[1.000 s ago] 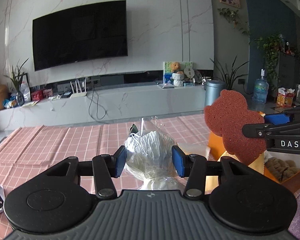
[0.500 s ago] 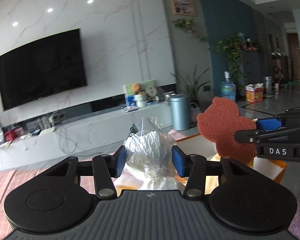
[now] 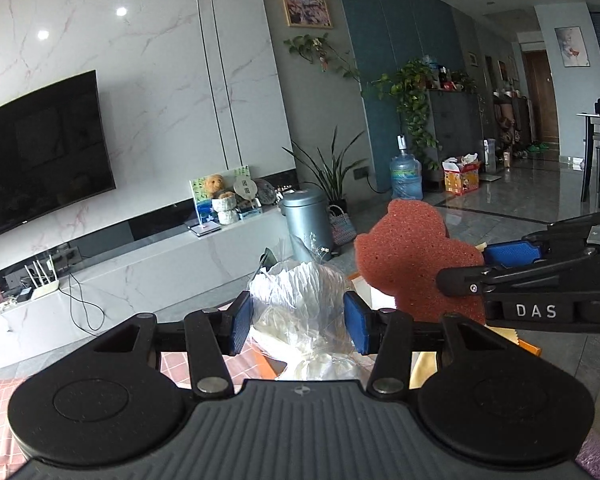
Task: Organize soft objects
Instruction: 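Carry the plastic bag and red sponge with both grippers over the orange box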
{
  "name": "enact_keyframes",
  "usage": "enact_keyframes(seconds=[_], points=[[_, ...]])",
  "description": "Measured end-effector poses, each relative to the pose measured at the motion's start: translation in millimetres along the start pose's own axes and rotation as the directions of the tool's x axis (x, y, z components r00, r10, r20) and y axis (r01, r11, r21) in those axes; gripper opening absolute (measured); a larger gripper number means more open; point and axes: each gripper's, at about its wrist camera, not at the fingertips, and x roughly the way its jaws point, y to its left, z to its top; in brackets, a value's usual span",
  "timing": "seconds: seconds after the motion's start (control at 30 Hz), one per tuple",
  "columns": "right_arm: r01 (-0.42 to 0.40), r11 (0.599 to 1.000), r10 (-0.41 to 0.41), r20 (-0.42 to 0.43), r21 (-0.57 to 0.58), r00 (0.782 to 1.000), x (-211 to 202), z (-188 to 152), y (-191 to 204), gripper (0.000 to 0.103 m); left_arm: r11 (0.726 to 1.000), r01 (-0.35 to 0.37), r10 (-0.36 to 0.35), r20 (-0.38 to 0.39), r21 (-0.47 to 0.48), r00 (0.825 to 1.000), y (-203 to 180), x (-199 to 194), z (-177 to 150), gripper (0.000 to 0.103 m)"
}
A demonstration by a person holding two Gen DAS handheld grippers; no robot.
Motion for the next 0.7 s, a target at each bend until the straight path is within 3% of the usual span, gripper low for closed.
enact_keyframes(seconds=[0.17, 0.4, 0.7], points=[[-0.039, 0.998, 0.041, -0.036, 0.054, 0.999, 7.1, -1.6, -7.3, 0.040, 1.000, 0.011, -0.011, -0.019, -0.003, 1.000, 0.3, 6.7, -4.8, 0.055], [-0.017, 0.999, 0.020, -0.105, 0.033, 0.994, 38.3, -0.8, -7.5, 0.040, 0.999, 0.041, -0.043, -0.061, -0.024, 0.997, 6.0, 23.7, -5.2, 0.056], [0.017, 0.990, -0.028, -0.082, -0.138, 0.996, 66.0, 16.0, -13.9, 0.040, 0.994, 0.097, -0.101, -0.114, -0.046, 0.988, 14.4, 66.3, 13.4, 0.056]])
